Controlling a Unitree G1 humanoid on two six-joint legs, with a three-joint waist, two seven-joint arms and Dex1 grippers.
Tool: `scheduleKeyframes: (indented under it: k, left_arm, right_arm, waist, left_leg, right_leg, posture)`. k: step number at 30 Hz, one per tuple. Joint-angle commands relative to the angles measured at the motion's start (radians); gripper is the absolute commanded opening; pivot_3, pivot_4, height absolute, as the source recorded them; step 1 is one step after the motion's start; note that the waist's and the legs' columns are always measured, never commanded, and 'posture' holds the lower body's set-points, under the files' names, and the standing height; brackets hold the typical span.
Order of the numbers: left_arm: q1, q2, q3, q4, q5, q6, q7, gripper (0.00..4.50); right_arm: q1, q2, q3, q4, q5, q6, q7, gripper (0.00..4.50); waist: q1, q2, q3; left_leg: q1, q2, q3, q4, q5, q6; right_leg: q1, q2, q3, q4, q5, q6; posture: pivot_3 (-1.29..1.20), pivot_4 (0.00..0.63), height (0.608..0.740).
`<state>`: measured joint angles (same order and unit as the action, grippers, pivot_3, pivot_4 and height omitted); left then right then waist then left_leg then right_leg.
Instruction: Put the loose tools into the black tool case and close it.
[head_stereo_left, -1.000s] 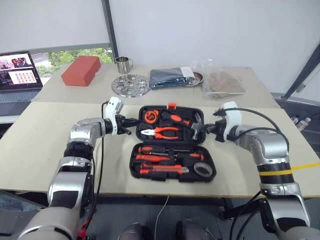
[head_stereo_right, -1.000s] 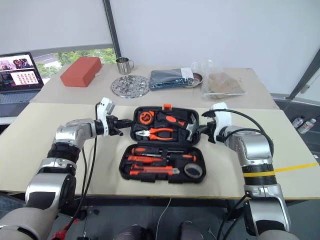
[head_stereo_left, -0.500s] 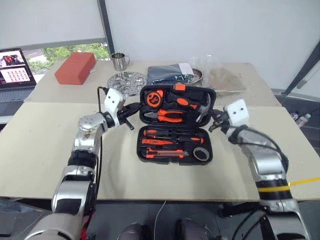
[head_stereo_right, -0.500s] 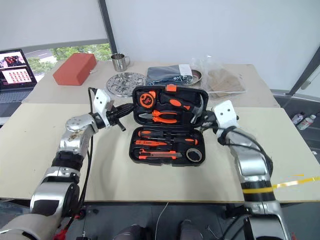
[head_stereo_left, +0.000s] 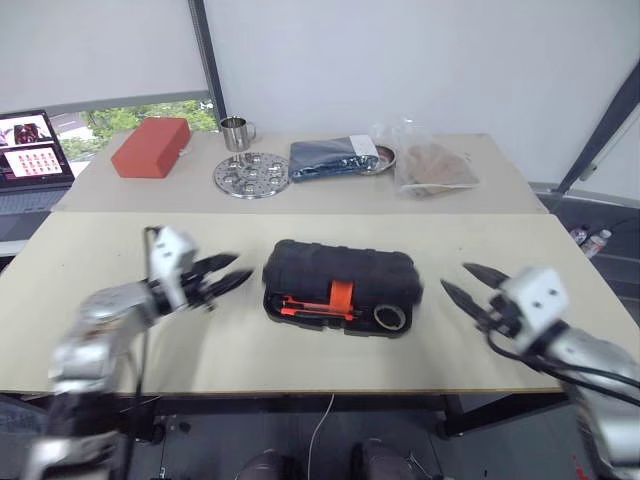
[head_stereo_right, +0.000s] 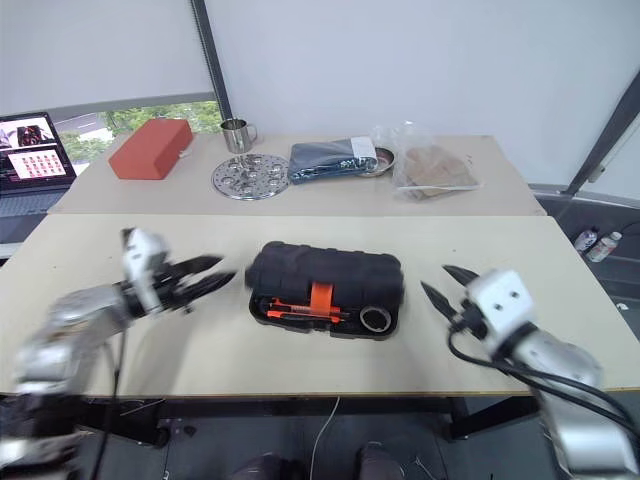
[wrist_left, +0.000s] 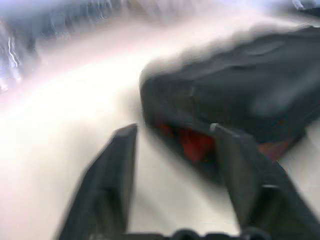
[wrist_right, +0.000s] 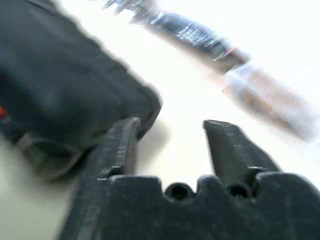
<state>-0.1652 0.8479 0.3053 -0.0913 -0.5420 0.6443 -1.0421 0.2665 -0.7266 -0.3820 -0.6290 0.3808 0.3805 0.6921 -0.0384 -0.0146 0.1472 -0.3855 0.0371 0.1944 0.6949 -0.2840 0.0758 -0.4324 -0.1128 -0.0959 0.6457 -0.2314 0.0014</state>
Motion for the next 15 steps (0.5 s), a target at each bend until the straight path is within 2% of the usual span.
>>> scheduleKeyframes:
  k: [1,4,5,7,8,9,11,12,15]
  left_arm:
    - [-0.025,0.102,-0.02,0.129,0.035,-0.053,-0.115,3.47]
    - [-0.246,0.049,-0.146,0.375,0.19,-0.219,-0.04,3.47]
    - [-0.328,0.016,-0.181,0.449,0.23,-0.267,-0.022,3.51]
    - [-0.485,-0.065,-0.247,0.595,0.303,-0.372,0.0,2.98]
    - [-0.545,-0.099,-0.273,0.656,0.331,-0.415,0.001,2.7]
    - [-0.595,-0.128,-0.294,0.713,0.353,-0.453,-0.006,2.5]
    - [-0.716,-0.208,-0.348,0.861,0.416,-0.558,0.005,1.69]
    - [-0.769,-0.246,-0.374,0.932,0.446,-0.616,0.002,1.42]
    - [-0.866,-0.315,-0.409,1.088,0.505,-0.74,0.011,0.25]
  right_arm:
    - [0.142,-0.067,-0.028,-0.099,0.13,0.087,0.158,3.37]
    - [0.174,-0.121,0.096,-0.086,0.055,0.071,0.198,3.37]
    - [0.152,-0.127,0.138,-0.074,0.031,0.068,0.19,3.1]
    - [0.069,-0.126,0.219,-0.032,-0.015,0.071,0.162,2.6]
    - [0.033,-0.126,0.254,-0.013,-0.039,0.066,0.156,2.18]
    - [-0.001,-0.127,0.284,0.005,-0.06,0.059,0.154,2.01]
    - [-0.094,-0.112,0.344,0.05,-0.085,0.077,0.144,1.25]
    - [-0.138,-0.105,0.372,0.073,-0.097,0.078,0.144,0.97]
    - [-0.219,-0.101,0.426,0.118,-0.125,0.064,0.158,0.0]
  waist:
    - [0.017,0.001,0.0]
    - [0.053,0.001,0.001]
    - [0.06,0.0,0.001]
    - [0.067,-0.004,-0.001]
    - [0.069,-0.005,-0.001]
    - [0.071,-0.007,-0.001]
    - [0.066,-0.009,-0.003]
    - [0.063,-0.009,-0.003]
    - [0.052,-0.01,-0.003]
  left_leg:
    - [0.0,0.0,0.0,0.0,-0.001,-0.002]
    - [0.006,0.0,-0.001,0.0,-0.002,-0.004]
    - [0.006,0.0,-0.001,0.0,-0.005,0.001]
    - [0.001,-0.001,-0.002,0.0,-0.003,0.0]
    - [0.0,-0.002,-0.001,0.002,0.0,-0.004]
    - [-0.003,-0.002,-0.001,0.003,0.001,-0.005]
    - [-0.014,-0.004,0.0,0.005,0.003,0.0]
    - [-0.017,-0.005,0.0,0.006,0.004,0.001]
    - [-0.024,-0.004,0.0,0.011,0.009,0.012]
  right_leg:
    - [0.001,0.0,0.0,0.0,-0.001,-0.001]
    - [0.0,-0.005,0.0,-0.002,-0.003,-0.008]
    - [0.001,-0.009,0.0,-0.003,-0.003,-0.009]
    - [-0.001,-0.011,-0.003,-0.006,0.002,-0.009]
    - [-0.002,-0.013,-0.003,-0.006,0.007,-0.009]
    - [-0.003,-0.014,-0.003,-0.006,0.008,-0.009]
    - [-0.008,-0.013,-0.004,-0.005,0.017,-0.009]
    - [-0.009,-0.008,-0.007,-0.005,0.017,-0.009]
    - [-0.012,-0.001,-0.01,-0.006,0.015,-0.006]
  posture:
    - [0.0,0.15,0.736]
    - [0.0,0.15,0.736]
    - [0.0,0.15,0.736]
    - [0.0,0.15,0.736]
    - [0.0,0.15,0.736]
    - [0.0,0.15,0.736]
    - [0.0,0.15,0.736]
    - [0.0,0.15,0.736]
    - [0.0,0.15,0.736]
